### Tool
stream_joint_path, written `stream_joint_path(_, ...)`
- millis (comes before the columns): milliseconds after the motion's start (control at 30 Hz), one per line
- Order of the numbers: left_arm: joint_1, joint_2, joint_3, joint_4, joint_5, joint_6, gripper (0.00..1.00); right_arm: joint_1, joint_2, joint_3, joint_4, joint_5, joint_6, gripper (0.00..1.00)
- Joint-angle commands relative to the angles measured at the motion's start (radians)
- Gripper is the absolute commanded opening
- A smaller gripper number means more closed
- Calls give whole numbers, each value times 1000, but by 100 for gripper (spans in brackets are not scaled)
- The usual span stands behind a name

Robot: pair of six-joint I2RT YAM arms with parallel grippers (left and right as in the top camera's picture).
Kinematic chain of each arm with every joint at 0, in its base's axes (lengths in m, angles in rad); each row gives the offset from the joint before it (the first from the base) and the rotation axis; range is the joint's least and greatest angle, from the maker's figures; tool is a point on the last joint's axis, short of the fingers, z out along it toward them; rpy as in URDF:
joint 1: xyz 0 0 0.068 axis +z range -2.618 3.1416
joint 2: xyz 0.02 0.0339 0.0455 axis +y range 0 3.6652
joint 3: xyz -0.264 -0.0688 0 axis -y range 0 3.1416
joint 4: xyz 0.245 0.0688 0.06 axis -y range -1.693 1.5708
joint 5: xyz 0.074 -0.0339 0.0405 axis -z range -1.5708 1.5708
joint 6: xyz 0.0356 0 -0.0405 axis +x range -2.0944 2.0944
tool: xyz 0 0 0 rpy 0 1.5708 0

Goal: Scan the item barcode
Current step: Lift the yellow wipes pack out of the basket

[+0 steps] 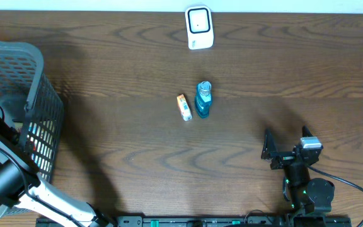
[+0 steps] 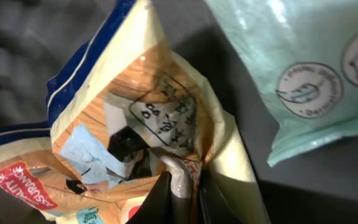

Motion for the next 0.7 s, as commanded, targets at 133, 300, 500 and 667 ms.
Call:
stream_joint_path(133, -24, -44, 47, 29, 59, 192, 7, 3, -1, -1, -4, 3, -13, 99)
stream_joint_path(300, -24, -224, 139, 65, -85, 279, 7, 3, -1, -1, -4, 4, -13, 99)
stream_joint_path(500, -24, -447, 146, 110, -172, 312, 7, 3, -1, -1, -4, 3, -13, 99)
stream_joint_path(667, -24, -558, 146, 169, -171, 306, 7, 3, -1, -1, -4, 3, -13, 99)
